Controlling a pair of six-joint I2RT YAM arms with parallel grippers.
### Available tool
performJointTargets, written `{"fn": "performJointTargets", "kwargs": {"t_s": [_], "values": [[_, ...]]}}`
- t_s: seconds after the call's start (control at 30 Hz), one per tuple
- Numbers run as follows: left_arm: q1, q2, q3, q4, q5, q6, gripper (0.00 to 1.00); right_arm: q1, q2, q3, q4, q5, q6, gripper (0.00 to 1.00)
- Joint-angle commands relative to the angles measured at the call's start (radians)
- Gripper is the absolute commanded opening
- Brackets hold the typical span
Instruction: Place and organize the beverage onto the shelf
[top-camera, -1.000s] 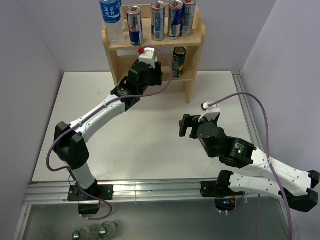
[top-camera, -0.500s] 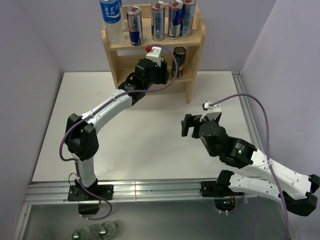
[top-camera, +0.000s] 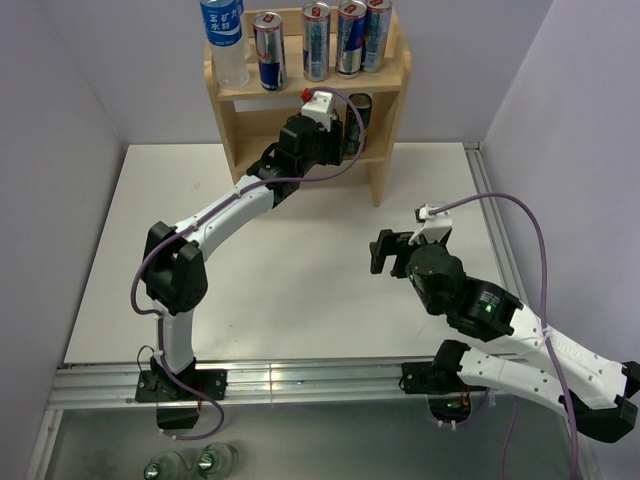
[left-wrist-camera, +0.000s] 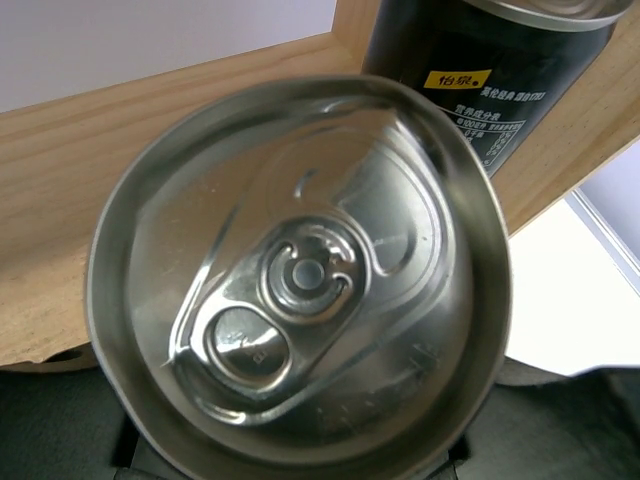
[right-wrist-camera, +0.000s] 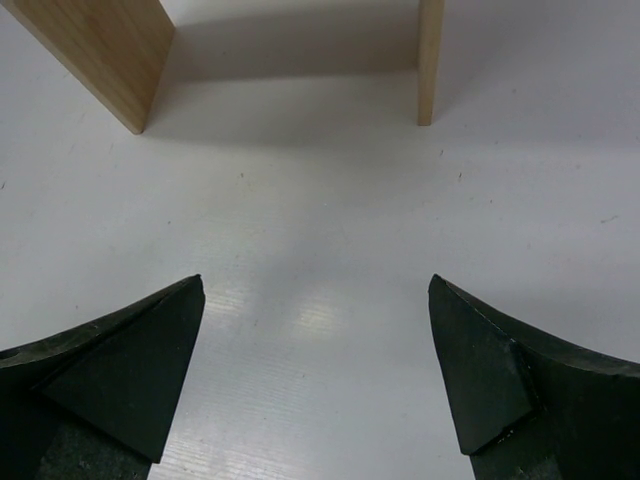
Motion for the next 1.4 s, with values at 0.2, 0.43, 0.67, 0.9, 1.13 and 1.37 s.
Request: {"fn": "performJointTargets", "kwargs": {"t_s": [0.2,0.43,0.67,0.9,1.13,1.37], "values": [[0.016,-0.005,0.039,0.133,-0.068,-0.002,0.37,-0.028,-0.002,-0.02,0.04,-0.026,-0.019,1.0],[0.018,0.0,0.025,0.133,-0.093,-0.014,0.68,-0.036,-0.013,-0.026,0.031,-0.026,-0.013,1.0],[0.019,0.003,0.027,0.128,-0.093,-0.023,0.88,-0.039,-0.028,-0.034,0.02,-0.024,-0.008,1.0],[0.021,0.0,0.021,0.125,-0.104,-0.022,0.89,-0.042,-0.031,-0.035,0.02,-0.023,-0.005,1.0],[0.021,-0.009,0.007,0.127,-0.107,-0.02,0.88,-0.042,-0.031,-0.04,0.02,-0.024,-0.001,1.0],[0.019,-0.035,-0.042,0.128,-0.096,-0.034,0.89,-0.042,-0.029,-0.044,0.025,-0.024,0.009,1.0]]}}
